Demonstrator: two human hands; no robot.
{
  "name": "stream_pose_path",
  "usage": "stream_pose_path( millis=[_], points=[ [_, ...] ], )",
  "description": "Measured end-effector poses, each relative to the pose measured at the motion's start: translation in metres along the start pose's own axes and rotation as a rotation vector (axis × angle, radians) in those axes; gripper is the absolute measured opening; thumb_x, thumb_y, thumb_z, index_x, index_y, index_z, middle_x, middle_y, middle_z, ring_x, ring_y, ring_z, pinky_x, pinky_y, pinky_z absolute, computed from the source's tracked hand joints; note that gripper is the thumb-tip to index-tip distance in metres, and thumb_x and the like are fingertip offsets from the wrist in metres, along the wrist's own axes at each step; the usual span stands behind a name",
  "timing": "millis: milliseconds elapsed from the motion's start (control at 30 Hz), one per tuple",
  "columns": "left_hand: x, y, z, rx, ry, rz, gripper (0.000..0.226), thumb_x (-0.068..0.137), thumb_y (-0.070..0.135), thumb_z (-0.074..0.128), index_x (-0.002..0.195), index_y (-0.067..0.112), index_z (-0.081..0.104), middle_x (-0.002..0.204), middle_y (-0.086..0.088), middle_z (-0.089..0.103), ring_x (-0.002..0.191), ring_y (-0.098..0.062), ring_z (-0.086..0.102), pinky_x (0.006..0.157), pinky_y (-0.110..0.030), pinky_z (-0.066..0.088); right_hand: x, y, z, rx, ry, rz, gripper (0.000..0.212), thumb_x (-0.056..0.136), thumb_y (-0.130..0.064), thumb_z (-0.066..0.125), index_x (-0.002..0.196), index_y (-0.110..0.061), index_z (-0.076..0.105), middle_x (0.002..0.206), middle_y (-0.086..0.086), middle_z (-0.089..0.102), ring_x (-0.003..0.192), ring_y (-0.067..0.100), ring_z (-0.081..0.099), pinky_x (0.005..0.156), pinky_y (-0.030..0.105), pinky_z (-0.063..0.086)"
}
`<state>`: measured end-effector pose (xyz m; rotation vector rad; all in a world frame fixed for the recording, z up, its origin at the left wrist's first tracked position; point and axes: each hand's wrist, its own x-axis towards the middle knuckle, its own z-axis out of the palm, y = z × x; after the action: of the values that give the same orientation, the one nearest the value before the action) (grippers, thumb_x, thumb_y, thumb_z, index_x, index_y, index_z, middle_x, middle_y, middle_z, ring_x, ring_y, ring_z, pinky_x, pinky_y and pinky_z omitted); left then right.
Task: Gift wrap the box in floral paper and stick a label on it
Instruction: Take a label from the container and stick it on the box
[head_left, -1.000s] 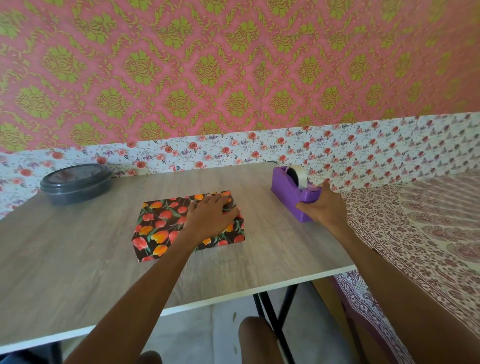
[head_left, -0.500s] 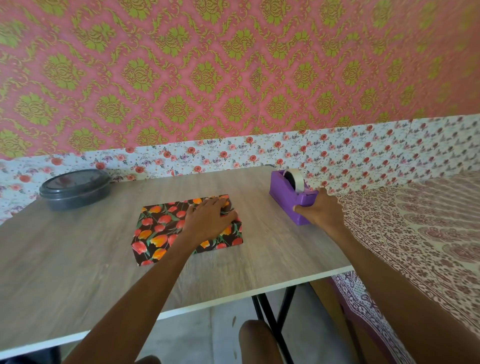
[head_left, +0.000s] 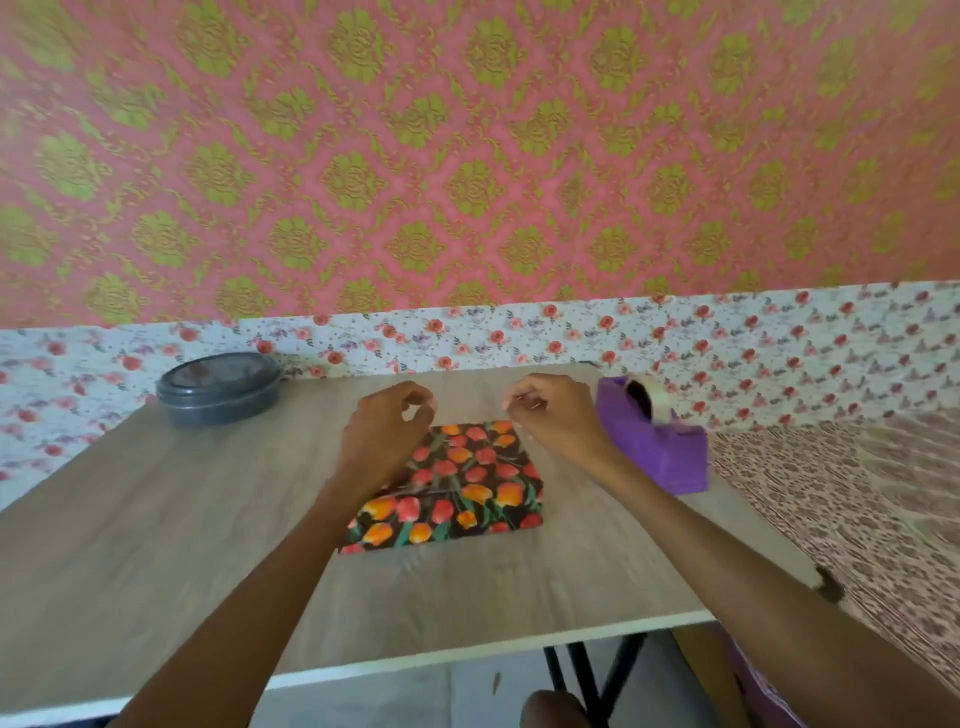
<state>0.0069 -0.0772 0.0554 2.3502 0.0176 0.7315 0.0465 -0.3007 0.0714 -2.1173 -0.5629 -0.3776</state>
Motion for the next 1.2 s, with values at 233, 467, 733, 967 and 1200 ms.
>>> stream_pose_path(
  millis=[233,467,733,967,1200],
  points=[
    [0.005,-0.133,-0.067,0.255,-0.039,-0.278,0.027,0.095,0.026,0.058,0.121,0.019,0.064,0.131,-0.005,0.061,0.114,-0.022,0.058,0.097,-0.033,0.044,0.058,-0.078,0.123,-0.122,-0.368,-0.208,0.007,0.084,-0.014,0.067,0.087,-0.012,0.073,0.085,-0.002,0.07,0.076,0.008,0.065,0.07,0.024,0.054],
    [-0.001,-0.224,-0.129,0.593,-0.474,-0.5,0.09,0.083,0.078,0.043,0.154,0.027,0.02,0.163,-0.004,0.01,0.149,-0.029,0.011,0.118,-0.055,0.01,0.1,-0.132,0.264,-0.641,-0.488,-0.679,0.002,0.088,-0.016,0.063,0.089,-0.015,0.063,0.09,0.002,0.066,0.075,0.018,0.061,0.062,0.029,0.05],
    [0.001,-0.262,-0.14,0.546,-0.579,-0.442,0.092,0.084,0.078,0.042,0.156,0.033,0.006,0.164,0.003,-0.005,0.151,-0.021,-0.008,0.117,-0.057,-0.003,0.176,-0.154,0.382,-0.732,-0.408,-0.714,0.042,0.088,-0.024,0.065,0.125,-0.007,0.059,0.124,0.009,0.06,0.103,0.026,0.062,0.071,0.036,0.056],
    [0.004,-0.274,-0.134,0.529,-0.573,-0.452,0.092,0.085,0.076,0.042,0.156,0.034,0.002,0.164,0.002,-0.01,0.15,-0.02,-0.014,0.118,-0.054,-0.01,0.203,-0.157,0.427,-0.841,-0.382,-0.703,0.042,0.085,-0.011,0.064,0.127,-0.006,0.059,0.124,0.009,0.057,0.102,0.029,0.063,0.061,0.032,0.044],
    [0.004,-0.274,-0.138,0.478,-0.55,-0.452,0.091,0.085,0.073,0.049,0.156,0.033,0.008,0.165,0.003,-0.004,0.151,-0.019,-0.01,0.119,-0.052,-0.008,0.213,-0.159,0.402,-0.815,-0.436,-0.707,0.02,0.076,-0.001,0.067,0.072,-0.014,0.053,0.086,0.008,0.065,0.074,0.026,0.065,0.056,0.03,0.043]
  ],
)
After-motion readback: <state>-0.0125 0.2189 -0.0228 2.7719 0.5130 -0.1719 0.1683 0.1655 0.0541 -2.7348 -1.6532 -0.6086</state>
